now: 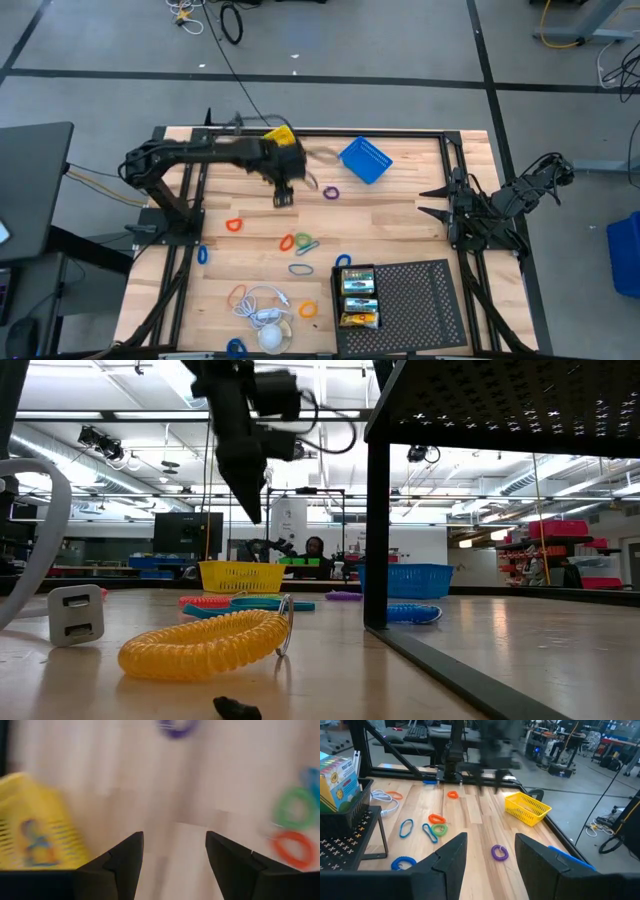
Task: Pick & Place Office Desk Supplies
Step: Put the blue rubber band into the yellow basket
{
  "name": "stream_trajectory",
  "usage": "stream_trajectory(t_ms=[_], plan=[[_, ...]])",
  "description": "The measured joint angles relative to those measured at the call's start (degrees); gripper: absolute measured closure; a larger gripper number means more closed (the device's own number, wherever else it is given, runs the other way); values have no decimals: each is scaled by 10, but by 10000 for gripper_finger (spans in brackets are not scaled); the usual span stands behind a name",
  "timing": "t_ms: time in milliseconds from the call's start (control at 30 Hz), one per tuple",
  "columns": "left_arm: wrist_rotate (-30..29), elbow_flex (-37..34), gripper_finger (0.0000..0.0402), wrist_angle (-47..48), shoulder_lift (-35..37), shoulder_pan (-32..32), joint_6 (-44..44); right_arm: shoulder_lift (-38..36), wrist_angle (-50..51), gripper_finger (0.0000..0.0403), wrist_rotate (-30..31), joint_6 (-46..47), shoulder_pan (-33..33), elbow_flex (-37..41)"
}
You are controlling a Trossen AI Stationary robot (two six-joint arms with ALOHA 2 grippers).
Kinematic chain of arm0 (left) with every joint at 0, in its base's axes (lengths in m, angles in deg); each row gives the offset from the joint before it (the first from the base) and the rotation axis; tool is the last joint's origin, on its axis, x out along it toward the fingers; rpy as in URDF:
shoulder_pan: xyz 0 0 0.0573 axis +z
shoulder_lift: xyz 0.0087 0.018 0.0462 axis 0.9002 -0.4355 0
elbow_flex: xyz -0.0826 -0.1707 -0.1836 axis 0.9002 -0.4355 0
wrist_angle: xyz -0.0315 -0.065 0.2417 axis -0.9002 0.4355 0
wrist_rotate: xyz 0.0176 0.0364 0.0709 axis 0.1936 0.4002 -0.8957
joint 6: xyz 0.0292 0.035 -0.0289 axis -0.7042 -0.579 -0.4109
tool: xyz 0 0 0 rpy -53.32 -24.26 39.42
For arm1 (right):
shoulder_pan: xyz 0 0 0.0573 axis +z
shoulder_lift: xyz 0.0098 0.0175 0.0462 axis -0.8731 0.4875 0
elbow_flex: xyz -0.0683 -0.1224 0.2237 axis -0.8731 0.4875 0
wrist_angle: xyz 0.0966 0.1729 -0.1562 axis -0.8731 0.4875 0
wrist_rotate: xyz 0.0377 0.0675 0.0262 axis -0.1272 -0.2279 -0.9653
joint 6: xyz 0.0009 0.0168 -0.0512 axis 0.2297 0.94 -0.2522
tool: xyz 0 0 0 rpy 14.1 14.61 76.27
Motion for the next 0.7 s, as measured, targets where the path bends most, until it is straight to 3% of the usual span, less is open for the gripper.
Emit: stream_trajectory(t_ms=[333,700], plan=[[0,0,183,-69,-45,-183,108,0,1,227,0,1,0,0],[1,0,204,-174,-142,-230,135,0,0,227,0,-5,0,0]])
